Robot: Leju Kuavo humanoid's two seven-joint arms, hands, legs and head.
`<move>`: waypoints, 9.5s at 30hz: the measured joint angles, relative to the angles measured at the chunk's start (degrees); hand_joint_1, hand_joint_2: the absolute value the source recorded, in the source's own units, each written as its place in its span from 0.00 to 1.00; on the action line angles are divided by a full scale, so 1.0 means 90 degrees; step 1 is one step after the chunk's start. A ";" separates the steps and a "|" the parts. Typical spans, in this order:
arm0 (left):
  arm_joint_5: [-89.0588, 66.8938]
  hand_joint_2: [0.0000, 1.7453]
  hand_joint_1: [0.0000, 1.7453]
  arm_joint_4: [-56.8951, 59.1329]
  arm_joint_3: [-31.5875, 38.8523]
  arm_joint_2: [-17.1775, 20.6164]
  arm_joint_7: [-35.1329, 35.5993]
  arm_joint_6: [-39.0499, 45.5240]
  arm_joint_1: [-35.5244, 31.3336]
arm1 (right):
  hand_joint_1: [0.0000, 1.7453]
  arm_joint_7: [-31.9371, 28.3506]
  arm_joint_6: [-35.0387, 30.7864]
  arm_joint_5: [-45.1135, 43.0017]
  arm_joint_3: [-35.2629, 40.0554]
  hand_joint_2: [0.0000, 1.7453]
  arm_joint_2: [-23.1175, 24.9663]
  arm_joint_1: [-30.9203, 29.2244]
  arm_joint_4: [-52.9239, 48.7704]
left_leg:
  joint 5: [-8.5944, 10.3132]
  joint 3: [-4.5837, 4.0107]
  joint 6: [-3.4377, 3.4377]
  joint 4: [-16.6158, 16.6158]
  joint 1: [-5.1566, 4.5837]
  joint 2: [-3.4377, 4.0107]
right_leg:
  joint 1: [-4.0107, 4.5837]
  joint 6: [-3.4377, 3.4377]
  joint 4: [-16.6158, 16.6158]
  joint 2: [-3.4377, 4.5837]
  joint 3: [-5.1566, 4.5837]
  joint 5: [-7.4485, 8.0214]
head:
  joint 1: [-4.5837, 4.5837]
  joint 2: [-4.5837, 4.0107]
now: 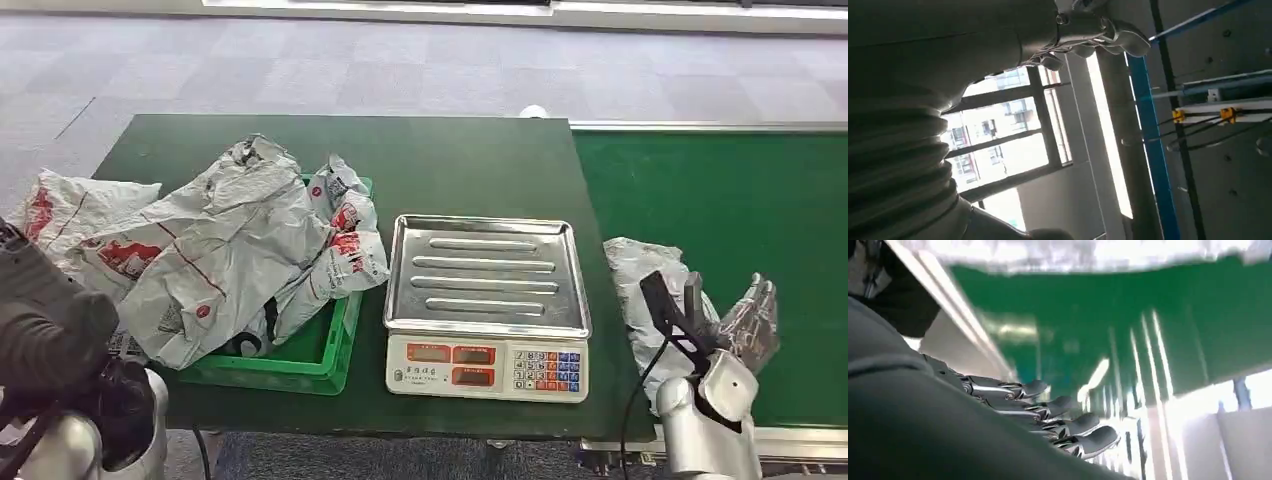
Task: Moved the parcel from conveyor to table for the left to box.
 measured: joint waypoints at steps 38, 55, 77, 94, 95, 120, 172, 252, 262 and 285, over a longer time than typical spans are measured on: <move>-0.0284 1.00 0.00 0.0529 -0.0226 0.0020 0.0007 -0.0350 -0.0559 | 1.00 -0.0657 0.1843 -0.0251 -0.0034 1.00 0.0202 -0.0508 0.2607 | -0.0181 0.0297 0.0002 0.0000 0.0043 0.0122 | 0.0050 -0.0009 -0.0052 0.0102 0.0300 -0.0148 | -0.0002 0.0000; -0.0372 1.00 0.00 0.0476 -0.0226 -0.0005 0.0007 -0.0126 -0.0406 | 1.00 -0.0660 0.1050 -0.0091 0.0233 1.00 0.0199 -0.0377 0.2195 | -0.0085 0.0187 0.0008 0.0004 0.0041 0.0077 | 0.0048 0.0001 -0.0053 0.0061 0.0166 -0.0034 | 0.0000 0.0000; -0.0369 1.00 0.00 0.0114 -0.0233 0.0092 0.0005 0.0119 -0.0007 | 1.00 0.0034 -0.1287 0.0794 0.0891 1.00 0.0981 0.1713 -0.4961 | -0.0065 0.0094 -0.0013 0.0002 0.0038 0.0026 | 0.0035 -0.0015 -0.0034 0.0018 0.0108 -0.0043 | 0.0000 0.0000; -0.0219 1.00 0.00 0.0223 -0.0496 0.0136 0.0005 0.0197 -0.0093 | 1.00 -0.0246 -0.0139 0.0733 0.2937 1.00 0.0918 0.0870 -0.4899 | -0.0047 0.0094 -0.0024 -0.0002 0.0040 0.0041 | 0.0046 -0.0022 -0.0031 0.0032 0.0103 -0.0028 | -0.0002 0.0000; -0.0192 1.00 0.00 0.0243 -0.0508 0.0144 0.0005 0.0197 -0.0116 | 1.00 -0.0384 -0.0088 0.0694 0.3127 1.00 0.0923 0.0762 -0.4666 | -0.0040 0.0091 -0.0020 -0.0002 0.0041 0.0031 | 0.0048 -0.0022 -0.0031 0.0023 0.0103 -0.0028 | -0.0002 0.0000; -0.0037 1.00 0.00 0.0677 -0.0758 0.0277 0.0005 0.0187 -0.0403 | 0.00 -0.0875 -0.0048 0.0153 0.4148 0.00 0.1197 -0.0493 -0.1157 | -0.0036 0.0076 -0.0027 -0.0002 0.0040 0.0017 | 0.0048 -0.0026 -0.0028 0.0015 0.0092 -0.0025 | -0.0002 0.0000; -0.7942 1.00 0.00 0.8743 -0.3376 -0.0656 0.2846 0.2247 -0.3759 | 0.00 -0.5667 -0.2397 -0.3007 0.2581 1.00 0.2239 0.0969 -0.7841 | -0.0017 0.0052 -0.0011 0.0003 0.0029 0.0030 | 0.0027 -0.0011 -0.0028 0.0020 0.0056 0.0005 | 0.0000 0.0000; -0.8915 1.00 1.00 1.0530 -0.4466 -0.0784 0.3060 0.2832 -0.3984 | 0.00 -0.5667 -0.2397 -0.3133 0.2404 1.00 0.2239 0.0985 -0.7775 | -0.0016 0.0048 -0.0012 0.0002 0.0029 0.0026 | 0.0026 -0.0011 -0.0028 0.0016 0.0058 0.0005 | 0.0000 0.0000; -0.8923 1.00 1.00 1.0516 -0.4466 -0.0767 0.3303 0.3168 -0.3960 | 0.00 -0.5667 -0.2397 -0.3131 0.2358 1.00 0.2237 0.0993 -0.7775 | -0.0016 0.0048 -0.0012 0.0002 0.0029 0.0026 | 0.0026 -0.0011 -0.0028 0.0016 0.0057 0.0005 | 0.0000 0.0000; -0.9034 1.00 1.00 0.4990 -0.4692 0.2383 0.8354 0.5081 -0.4492 | 0.00 -0.5667 -0.2397 -0.3255 0.1816 1.00 0.2237 0.1117 -0.7969 | -0.0004 0.0050 -0.0029 0.0002 0.0035 0.0029 | 0.0033 -0.0022 -0.0010 0.0024 0.0043 0.0005 | -0.0002 0.0000</move>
